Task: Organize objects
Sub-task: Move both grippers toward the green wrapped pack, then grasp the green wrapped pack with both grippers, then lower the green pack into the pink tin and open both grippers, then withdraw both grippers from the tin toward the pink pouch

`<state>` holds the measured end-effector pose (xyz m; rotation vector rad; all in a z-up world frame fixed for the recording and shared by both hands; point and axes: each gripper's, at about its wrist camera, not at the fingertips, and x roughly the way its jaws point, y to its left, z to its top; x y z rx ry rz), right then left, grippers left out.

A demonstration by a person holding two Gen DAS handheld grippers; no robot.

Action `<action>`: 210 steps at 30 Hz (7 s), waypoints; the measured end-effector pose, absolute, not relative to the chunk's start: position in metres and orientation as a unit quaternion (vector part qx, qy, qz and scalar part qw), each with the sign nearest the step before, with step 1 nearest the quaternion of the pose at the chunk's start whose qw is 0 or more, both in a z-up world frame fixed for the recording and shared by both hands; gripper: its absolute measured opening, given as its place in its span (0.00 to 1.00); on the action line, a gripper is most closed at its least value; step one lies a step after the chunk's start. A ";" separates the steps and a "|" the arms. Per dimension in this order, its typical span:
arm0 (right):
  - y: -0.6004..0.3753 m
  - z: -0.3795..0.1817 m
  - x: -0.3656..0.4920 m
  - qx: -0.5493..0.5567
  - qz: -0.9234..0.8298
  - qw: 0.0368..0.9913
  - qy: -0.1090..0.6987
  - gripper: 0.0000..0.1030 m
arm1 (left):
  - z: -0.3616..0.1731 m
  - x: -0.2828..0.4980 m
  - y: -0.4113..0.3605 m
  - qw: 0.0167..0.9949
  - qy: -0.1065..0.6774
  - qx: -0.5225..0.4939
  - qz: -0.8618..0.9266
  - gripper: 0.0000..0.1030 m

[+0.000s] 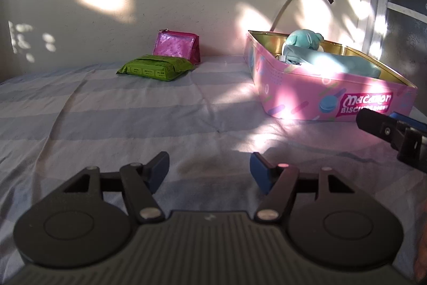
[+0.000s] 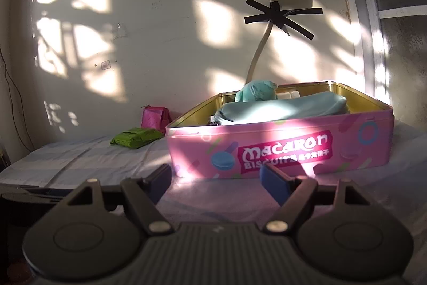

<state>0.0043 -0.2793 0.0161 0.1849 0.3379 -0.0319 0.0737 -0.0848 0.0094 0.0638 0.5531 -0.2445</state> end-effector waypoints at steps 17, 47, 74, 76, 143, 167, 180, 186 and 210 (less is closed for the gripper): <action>-0.293 0.009 0.014 0.134 -0.015 0.970 0.202 0.75 | 0.008 0.068 -0.078 0.958 0.258 0.014 -0.123 0.67; -0.282 0.009 0.022 0.105 -0.026 0.967 0.230 0.76 | 0.011 0.068 -0.069 0.957 0.257 -0.007 -0.133 0.73; -0.108 0.016 0.258 -0.088 0.125 0.946 0.287 0.98 | 0.014 0.125 0.096 0.961 0.256 -0.099 -0.023 0.78; -0.105 0.011 0.281 -0.112 0.107 0.944 0.293 0.98 | 0.013 0.129 0.100 0.957 0.266 -0.112 -0.024 0.78; -0.313 0.080 0.050 -0.004 0.091 0.984 0.154 0.46 | 0.099 0.131 -0.154 0.898 0.229 -0.047 -0.372 0.58; -0.418 0.047 0.051 0.057 -0.060 0.989 0.126 0.68 | 0.074 0.143 -0.242 0.912 0.271 0.032 -0.307 0.64; -0.380 0.052 0.031 0.073 -0.051 0.989 0.115 0.68 | 0.064 0.100 -0.194 0.931 0.260 0.059 -0.249 0.66; -0.360 0.042 0.012 0.120 -0.025 0.983 0.136 0.68 | 0.050 0.085 -0.170 0.938 0.260 0.088 -0.213 0.66; -0.223 0.039 0.064 0.070 0.103 0.967 0.221 0.68 | 0.018 0.112 -0.012 0.955 0.282 0.068 -0.064 0.70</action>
